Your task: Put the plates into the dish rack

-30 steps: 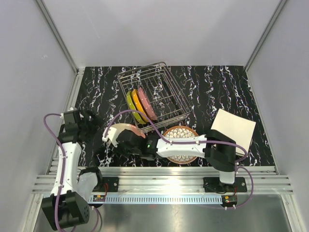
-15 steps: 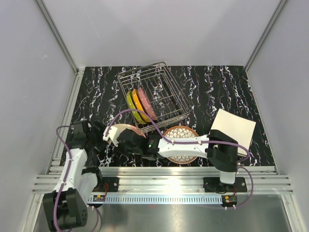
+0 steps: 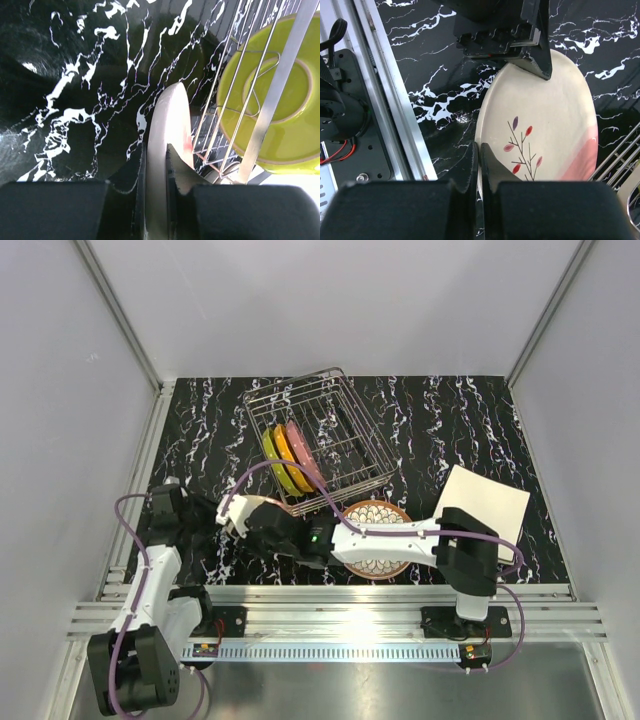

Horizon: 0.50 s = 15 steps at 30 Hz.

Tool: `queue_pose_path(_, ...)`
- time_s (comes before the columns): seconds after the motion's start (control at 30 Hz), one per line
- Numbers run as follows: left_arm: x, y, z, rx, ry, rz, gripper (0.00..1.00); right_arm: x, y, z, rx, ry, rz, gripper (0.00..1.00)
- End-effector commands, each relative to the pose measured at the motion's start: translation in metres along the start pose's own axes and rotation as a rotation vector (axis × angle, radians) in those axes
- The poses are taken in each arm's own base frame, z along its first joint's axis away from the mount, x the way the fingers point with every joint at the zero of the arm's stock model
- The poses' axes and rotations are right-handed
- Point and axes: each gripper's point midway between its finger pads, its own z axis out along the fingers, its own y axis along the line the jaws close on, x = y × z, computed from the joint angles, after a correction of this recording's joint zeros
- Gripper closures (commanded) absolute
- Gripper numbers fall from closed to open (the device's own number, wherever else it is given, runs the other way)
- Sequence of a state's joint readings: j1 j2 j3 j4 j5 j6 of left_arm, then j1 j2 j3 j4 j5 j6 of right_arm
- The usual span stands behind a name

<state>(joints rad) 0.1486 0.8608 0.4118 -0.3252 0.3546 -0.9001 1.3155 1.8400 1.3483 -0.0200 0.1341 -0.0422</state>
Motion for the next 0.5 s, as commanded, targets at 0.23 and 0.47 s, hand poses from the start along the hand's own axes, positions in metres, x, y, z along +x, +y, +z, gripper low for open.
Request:
queue_pose_path(0.23,-0.027,-0.042,-0.024,0.072,-0.092,0.074,0.98,-0.054,-0.001,-0.044,0.001,-0.164,0.090,0.38)
queue_pose_path(0.47,-0.019,-0.043,-0.033,0.052,-0.042,0.066,0.98,-0.034,-0.008,-0.048,0.097,-0.135,0.027,0.22)
